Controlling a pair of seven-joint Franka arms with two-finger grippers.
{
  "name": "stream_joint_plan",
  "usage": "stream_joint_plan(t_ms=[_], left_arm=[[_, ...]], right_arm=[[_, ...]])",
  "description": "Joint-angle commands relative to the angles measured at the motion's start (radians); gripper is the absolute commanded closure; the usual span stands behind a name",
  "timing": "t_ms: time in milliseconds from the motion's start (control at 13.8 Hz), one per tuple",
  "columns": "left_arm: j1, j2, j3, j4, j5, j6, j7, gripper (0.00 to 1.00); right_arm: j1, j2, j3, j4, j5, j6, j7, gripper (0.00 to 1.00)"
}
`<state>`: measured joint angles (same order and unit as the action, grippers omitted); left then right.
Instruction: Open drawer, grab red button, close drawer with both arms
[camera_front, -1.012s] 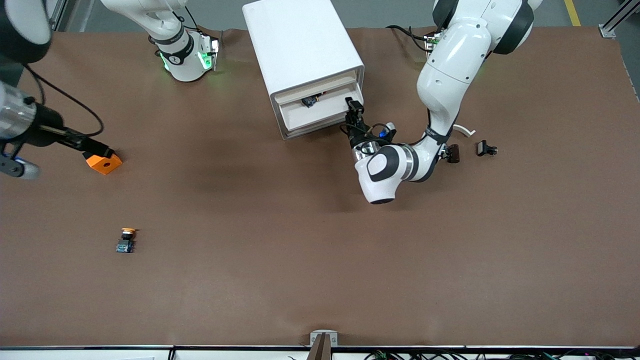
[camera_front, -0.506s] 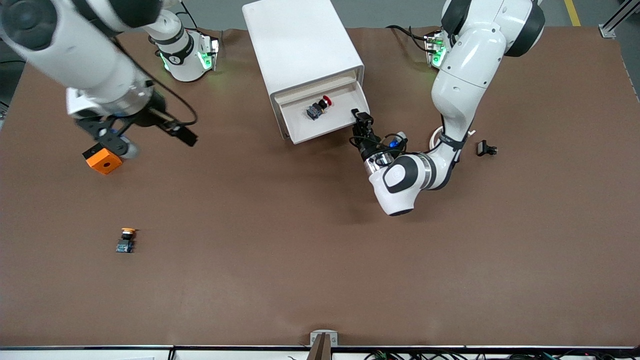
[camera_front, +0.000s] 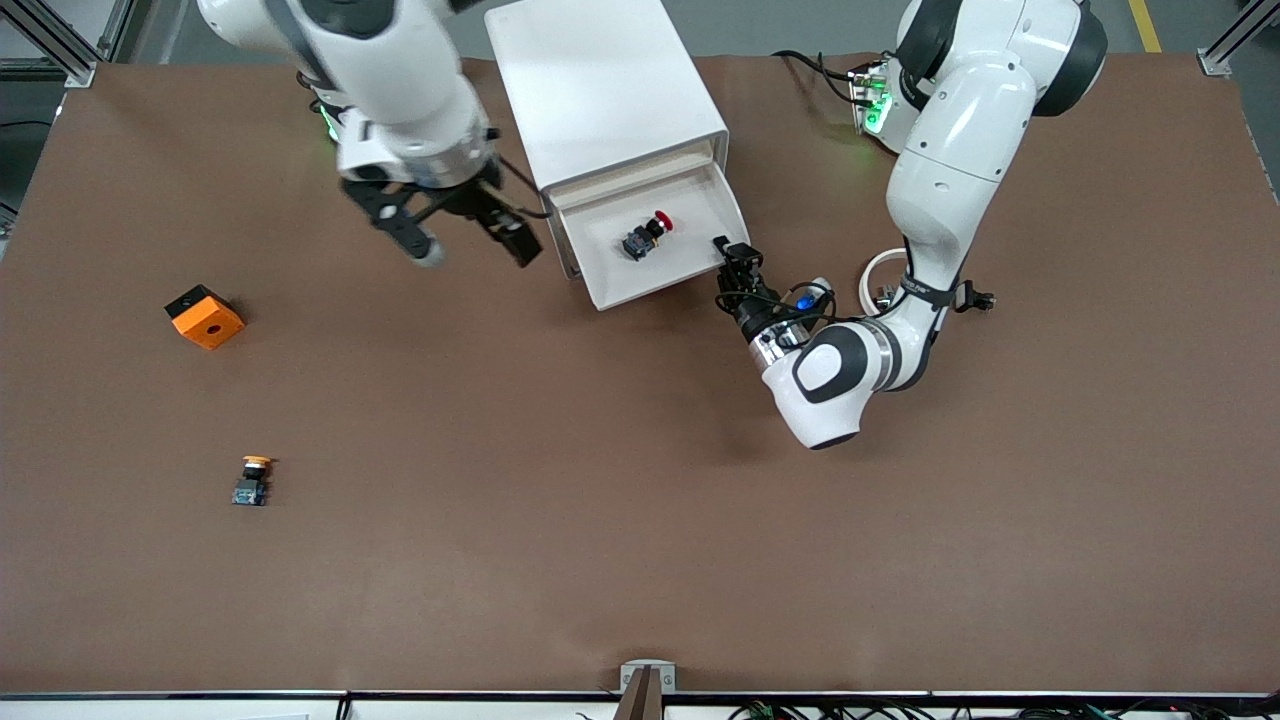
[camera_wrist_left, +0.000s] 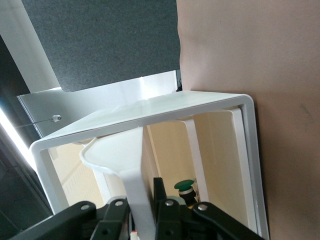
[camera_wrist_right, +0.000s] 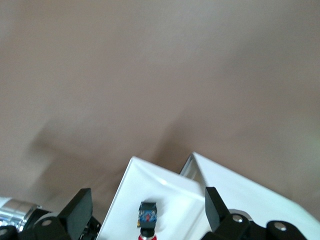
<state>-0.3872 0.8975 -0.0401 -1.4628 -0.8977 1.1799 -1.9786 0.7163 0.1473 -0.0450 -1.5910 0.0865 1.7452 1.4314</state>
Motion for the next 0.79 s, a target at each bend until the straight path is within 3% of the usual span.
stream_joint_plan(t_ms=[0,434,723], left_arm=[[0.01,0.017,0.023,0.026,-0.003,-0.023,0.026,0.86],[0.018,0.032,0.025,0.039,-0.001,-0.023,0.027,0.78],[0.018,0.029,0.025,0.039,-0.003,-0.026,0.026,0.34]], right_arm=[[0.063,0.044,-0.013,0.014,0.006,0.043,0.056,0.0],[0.156,0.142,-0.013,0.016,0.025,0.047,0.063,0.0],[0.189,0.202,-0.015,0.014,0.061,0.105,0.101,0.0]])
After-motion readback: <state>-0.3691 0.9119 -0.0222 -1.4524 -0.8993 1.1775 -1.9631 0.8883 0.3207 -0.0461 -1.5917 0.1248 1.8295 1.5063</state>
